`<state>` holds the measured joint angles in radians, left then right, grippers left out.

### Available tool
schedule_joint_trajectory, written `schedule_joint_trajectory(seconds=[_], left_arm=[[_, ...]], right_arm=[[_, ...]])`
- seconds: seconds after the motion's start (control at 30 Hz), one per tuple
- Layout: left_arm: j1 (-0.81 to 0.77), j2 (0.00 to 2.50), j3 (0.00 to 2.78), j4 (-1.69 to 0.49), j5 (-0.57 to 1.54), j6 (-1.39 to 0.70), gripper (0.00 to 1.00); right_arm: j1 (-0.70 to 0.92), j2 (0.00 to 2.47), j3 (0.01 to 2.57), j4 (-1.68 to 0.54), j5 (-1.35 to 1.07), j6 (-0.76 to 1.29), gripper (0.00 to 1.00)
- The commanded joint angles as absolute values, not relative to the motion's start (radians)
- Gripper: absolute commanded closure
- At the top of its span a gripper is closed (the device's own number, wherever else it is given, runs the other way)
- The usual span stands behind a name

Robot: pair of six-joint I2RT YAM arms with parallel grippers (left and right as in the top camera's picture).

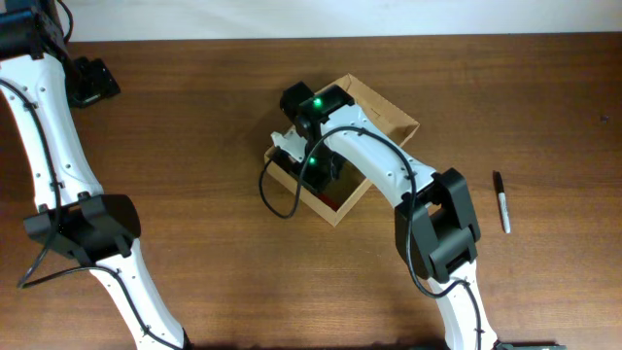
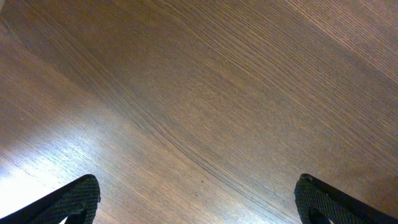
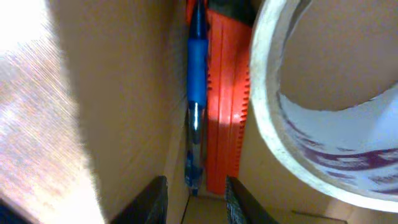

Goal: Pack container
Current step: 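Move the right gripper back over the black marker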

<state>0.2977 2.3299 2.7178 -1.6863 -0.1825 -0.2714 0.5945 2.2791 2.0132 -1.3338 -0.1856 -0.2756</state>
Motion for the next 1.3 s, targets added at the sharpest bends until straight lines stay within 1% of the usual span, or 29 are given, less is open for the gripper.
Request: schedule_joint_trajectory(seconds=[0.0, 0.13, 0.23, 0.33, 0.47, 0.57, 0.67, 0.73, 0.77, 0.8, 0.9, 1.0, 1.1, 1.2, 1.27], left_arm=[[0.304, 2.313, 2.716, -1.687, -0.179, -0.260, 0.00], [0.304, 2.313, 2.716, -1.687, -0.179, -0.260, 0.00], [0.304, 2.313, 2.716, -1.687, -0.179, -0.260, 0.00], [0.304, 2.313, 2.716, -1.687, -0.179, -0.260, 0.00], [0.304, 2.313, 2.716, -1.687, -0.179, -0.260, 0.00], [0.304, 2.313, 2.716, -1.687, -0.179, -0.260, 0.00], [0.304, 2.313, 2.716, -1.687, -0.179, -0.260, 0.00], [0.304, 2.313, 2.716, -1.687, -0.179, -0.260, 0.00], [0.304, 2.313, 2.716, -1.687, -0.179, -0.260, 0.00], [0.304, 2.313, 2.716, -1.687, -0.179, -0.260, 0.00], [0.304, 2.313, 2.716, -1.687, -0.179, -0.260, 0.00], [0.304, 2.313, 2.716, -1.687, -0.179, -0.260, 0.00], [0.304, 2.313, 2.716, -1.687, -0.179, -0.260, 0.00], [0.304, 2.313, 2.716, -1.687, -0.179, -0.260, 0.00], [0.304, 2.313, 2.716, -1.687, -0.179, -0.260, 0.00]], right_arm=[[0.593, 2.255, 2.130, -1.351, -0.175, -0.269, 0.68], [0.593, 2.232, 2.309, -1.429, -0.120, -0.249, 0.68], [0.591, 2.230, 2.457, -1.507, -0.027, -0.221, 0.69], [0.559, 2.221, 2.576, -1.574, 0.016, -0.193, 0.69], [0.480, 2.126, 2.584, -1.602, 0.073, -0.193, 0.65], [0.403, 1.996, 2.530, -1.589, 0.092, -0.193, 0.63], [0.287, 1.798, 2.360, -1.530, 0.097, -0.193, 0.62], [0.193, 1.657, 2.198, -1.465, 0.113, -0.193, 0.59], [0.113, 1.555, 2.062, -1.407, 0.122, -0.193, 0.57], [0.076, 1.513, 2.002, -1.380, 0.128, -0.193, 0.55], [-0.109, 1.357, 1.735, -1.263, 0.143, -0.213, 0.39], [-0.273, 1.266, 1.499, -1.148, 0.089, -0.295, 0.21], [-0.381, 1.251, 1.316, -1.045, -0.015, -0.393, 0.19], [-0.426, 1.291, 1.201, -0.962, -0.026, -0.461, 0.20], [-0.435, 1.341, 1.176, -0.931, -0.025, -0.479, 0.21]])
